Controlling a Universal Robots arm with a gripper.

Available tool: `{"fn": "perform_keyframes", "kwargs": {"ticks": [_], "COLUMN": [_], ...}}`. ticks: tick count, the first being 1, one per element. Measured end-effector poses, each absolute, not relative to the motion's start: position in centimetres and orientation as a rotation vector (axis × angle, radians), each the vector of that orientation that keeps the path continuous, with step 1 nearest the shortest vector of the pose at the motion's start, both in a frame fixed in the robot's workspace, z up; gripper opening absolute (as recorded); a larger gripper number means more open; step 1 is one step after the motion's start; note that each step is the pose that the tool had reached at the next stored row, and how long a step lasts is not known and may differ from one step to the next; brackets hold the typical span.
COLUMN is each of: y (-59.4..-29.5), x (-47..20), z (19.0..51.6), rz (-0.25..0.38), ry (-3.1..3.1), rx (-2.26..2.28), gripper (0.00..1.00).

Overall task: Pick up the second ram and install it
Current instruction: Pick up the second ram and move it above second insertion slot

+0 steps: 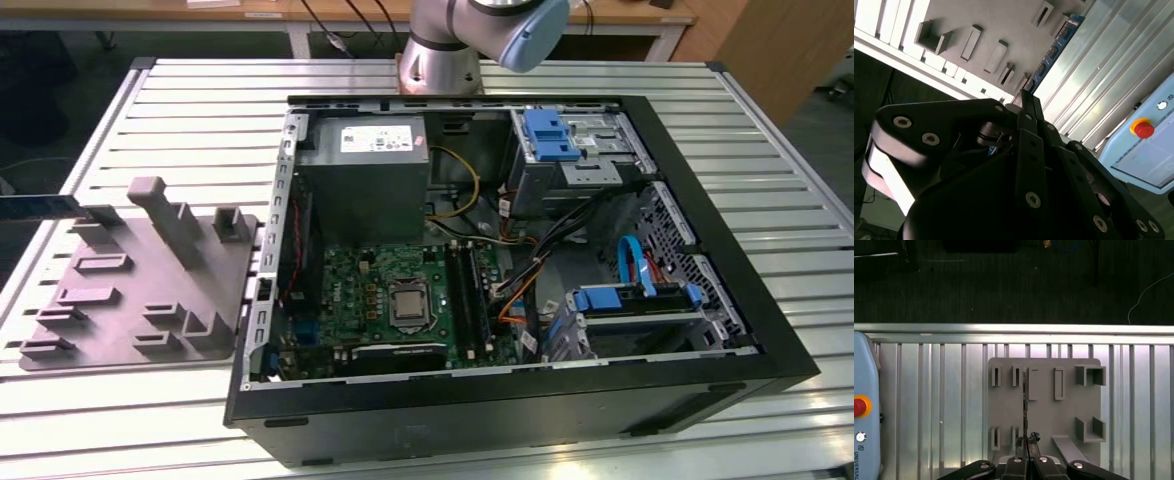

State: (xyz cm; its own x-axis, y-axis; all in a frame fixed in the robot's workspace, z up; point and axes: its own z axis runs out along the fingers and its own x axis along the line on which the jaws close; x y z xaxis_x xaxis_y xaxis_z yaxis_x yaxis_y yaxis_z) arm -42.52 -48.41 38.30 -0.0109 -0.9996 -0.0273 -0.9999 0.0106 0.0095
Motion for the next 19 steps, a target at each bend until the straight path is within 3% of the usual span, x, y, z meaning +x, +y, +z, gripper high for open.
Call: {"fn": "perform_keyframes", "kwargs": {"ticks": [19], "y": [-48.4], "x": [-39.7], "z": [38.3], "rz": [0.041], "ry": [2.224], "rx": [-2.200], "gripper": [0.11]}}
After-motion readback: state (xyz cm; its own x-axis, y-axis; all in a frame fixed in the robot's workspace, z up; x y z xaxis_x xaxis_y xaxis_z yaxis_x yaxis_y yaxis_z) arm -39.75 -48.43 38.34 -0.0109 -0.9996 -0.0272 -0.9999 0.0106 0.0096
